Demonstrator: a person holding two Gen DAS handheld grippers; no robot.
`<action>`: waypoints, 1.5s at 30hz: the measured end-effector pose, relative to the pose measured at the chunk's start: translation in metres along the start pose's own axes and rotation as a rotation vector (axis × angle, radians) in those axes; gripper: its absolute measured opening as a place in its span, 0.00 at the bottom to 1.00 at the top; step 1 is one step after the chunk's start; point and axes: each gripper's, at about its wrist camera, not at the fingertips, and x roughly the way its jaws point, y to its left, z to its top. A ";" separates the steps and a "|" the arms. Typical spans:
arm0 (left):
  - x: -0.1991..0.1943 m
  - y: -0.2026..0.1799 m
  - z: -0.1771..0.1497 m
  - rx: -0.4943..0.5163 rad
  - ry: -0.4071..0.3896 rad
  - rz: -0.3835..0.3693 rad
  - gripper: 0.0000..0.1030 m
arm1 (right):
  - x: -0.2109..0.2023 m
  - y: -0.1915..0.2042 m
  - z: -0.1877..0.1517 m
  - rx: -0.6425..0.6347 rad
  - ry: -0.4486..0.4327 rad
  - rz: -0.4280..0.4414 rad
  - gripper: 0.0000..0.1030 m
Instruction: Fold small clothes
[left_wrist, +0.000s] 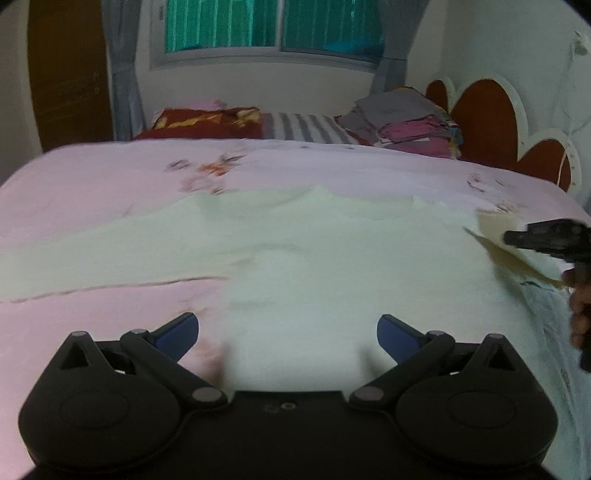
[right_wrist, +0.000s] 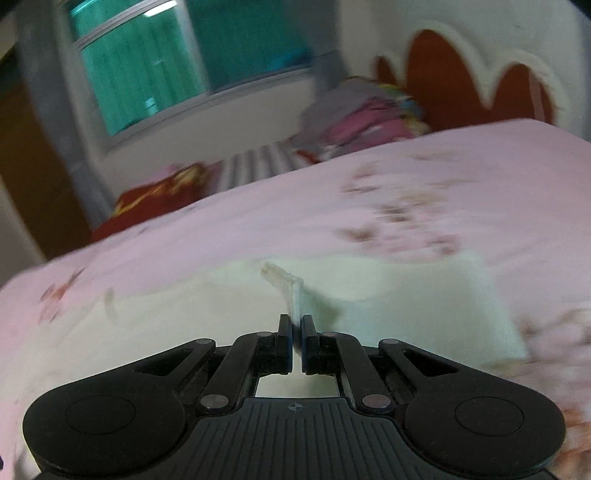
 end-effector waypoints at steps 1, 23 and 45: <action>-0.002 0.011 -0.001 -0.024 0.003 -0.033 0.99 | 0.005 0.017 -0.004 -0.027 0.003 0.009 0.03; 0.036 0.037 0.023 -0.132 0.024 -0.200 0.59 | 0.051 0.131 -0.073 -0.221 0.037 0.120 0.40; 0.151 -0.042 0.061 -0.163 0.045 -0.350 0.03 | 0.019 -0.036 -0.054 0.088 0.080 0.006 0.27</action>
